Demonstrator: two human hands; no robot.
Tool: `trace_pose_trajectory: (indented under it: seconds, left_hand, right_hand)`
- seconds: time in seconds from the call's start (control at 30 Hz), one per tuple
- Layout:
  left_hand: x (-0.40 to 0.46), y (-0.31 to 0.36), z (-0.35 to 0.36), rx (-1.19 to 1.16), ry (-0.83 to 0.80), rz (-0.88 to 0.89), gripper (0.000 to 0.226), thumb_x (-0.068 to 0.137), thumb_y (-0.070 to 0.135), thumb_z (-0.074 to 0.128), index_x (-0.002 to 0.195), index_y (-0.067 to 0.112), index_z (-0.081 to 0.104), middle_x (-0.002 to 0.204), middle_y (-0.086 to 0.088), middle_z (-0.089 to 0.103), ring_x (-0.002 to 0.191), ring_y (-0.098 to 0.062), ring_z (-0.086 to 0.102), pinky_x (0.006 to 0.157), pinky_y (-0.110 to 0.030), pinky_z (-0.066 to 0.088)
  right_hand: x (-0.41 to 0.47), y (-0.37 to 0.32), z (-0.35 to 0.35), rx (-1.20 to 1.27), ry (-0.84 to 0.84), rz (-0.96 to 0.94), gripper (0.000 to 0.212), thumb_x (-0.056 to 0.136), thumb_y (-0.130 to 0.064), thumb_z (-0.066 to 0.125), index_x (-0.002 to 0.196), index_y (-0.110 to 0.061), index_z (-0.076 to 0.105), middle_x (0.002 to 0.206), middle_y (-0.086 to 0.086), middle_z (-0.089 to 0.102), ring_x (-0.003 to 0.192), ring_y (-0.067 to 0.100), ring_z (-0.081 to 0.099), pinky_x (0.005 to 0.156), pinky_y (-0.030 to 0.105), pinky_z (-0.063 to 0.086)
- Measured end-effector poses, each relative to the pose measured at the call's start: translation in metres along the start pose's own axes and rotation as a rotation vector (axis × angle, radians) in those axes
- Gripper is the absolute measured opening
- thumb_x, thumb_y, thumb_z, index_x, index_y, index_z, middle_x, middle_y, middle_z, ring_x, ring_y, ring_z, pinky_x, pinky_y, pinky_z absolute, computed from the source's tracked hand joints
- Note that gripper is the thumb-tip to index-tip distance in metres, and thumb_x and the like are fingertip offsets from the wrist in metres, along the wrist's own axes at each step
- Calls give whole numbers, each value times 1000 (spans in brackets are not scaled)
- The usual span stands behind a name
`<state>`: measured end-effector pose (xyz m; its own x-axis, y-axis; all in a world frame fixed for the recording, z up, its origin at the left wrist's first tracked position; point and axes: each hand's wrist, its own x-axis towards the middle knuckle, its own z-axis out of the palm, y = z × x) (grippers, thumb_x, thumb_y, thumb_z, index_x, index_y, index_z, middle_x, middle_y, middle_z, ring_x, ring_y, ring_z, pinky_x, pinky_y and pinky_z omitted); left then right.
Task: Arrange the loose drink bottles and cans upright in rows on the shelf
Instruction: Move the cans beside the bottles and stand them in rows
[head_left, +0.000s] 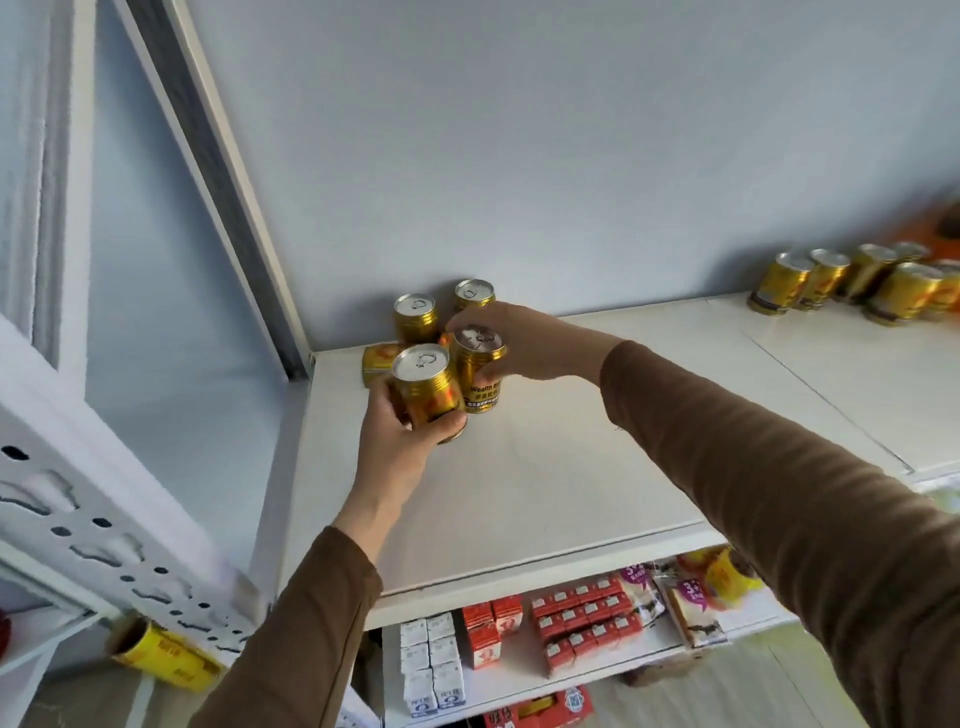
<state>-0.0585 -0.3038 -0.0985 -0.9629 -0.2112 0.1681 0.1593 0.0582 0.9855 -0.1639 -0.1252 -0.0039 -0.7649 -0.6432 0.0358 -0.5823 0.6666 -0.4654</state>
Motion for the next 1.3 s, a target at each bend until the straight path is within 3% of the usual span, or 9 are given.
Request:
trace_pose_trajectory:
  seconds: [0.1,0.23,0.4,0.57,0.77,0.9,1.07,1.3]
  left_hand:
    - [7,3,26,-29,-170,-19,88,56,34,96,132,34,50,127,12,64,117,-7,60,94,-29,53]
    - [9,2,70,-23,-366,-51,90,50,43,95,129,29,54,123,3,67,117,-17,62,97,-38,52]
    - [-7,5,138,-23,-502,-50,78,49,39,93,118,27,59,110,4,72,103,-15,68,85,-29,56]
    - [-26,8,221,-18,-582,-54,74,54,24,93,120,17,59,112,-4,71,106,-23,67,90,-37,57]
    - [-45,16,319,0,-601,-35,76,55,21,95,122,16,59,113,-4,70,106,-20,66,85,-27,56]
    - [-45,21,367,8,-599,-22,73,56,22,93,121,19,59,111,0,71,103,-15,66,85,-26,54]
    - [-28,18,417,21,-608,6,64,64,12,91,119,22,59,111,2,70,104,-9,65,88,-25,52]
    - [-12,14,483,8,-637,21,64,61,21,92,116,28,60,108,8,71,103,-3,65,84,-15,50]
  right_hand:
    - [-42,25,-14,-4,54,115,72,78,-26,80,140,-35,45,128,-2,49,114,17,49,93,34,44]
    - [-104,55,-29,37,180,263,73,75,-29,83,137,-30,44,130,-6,53,111,17,53,83,29,44]
    - [-181,89,-45,21,268,386,65,74,-30,83,129,-27,50,124,-6,56,107,17,54,83,31,47]
    - [-257,132,-66,15,328,470,65,75,-30,83,130,-27,49,125,-2,55,107,19,55,86,37,52]
    - [-326,196,-103,0,375,521,66,75,-30,83,131,-28,48,125,-1,56,107,19,55,85,36,53]
    - [-351,234,-120,5,394,548,65,75,-30,82,131,-30,48,126,-2,56,106,18,56,80,29,50]
    - [-364,271,-143,-8,389,556,62,77,-29,82,130,-28,49,126,-3,56,108,18,56,87,34,53]
    - [-387,317,-174,15,400,581,66,78,-27,81,135,-25,48,131,0,56,113,20,55,91,37,53]
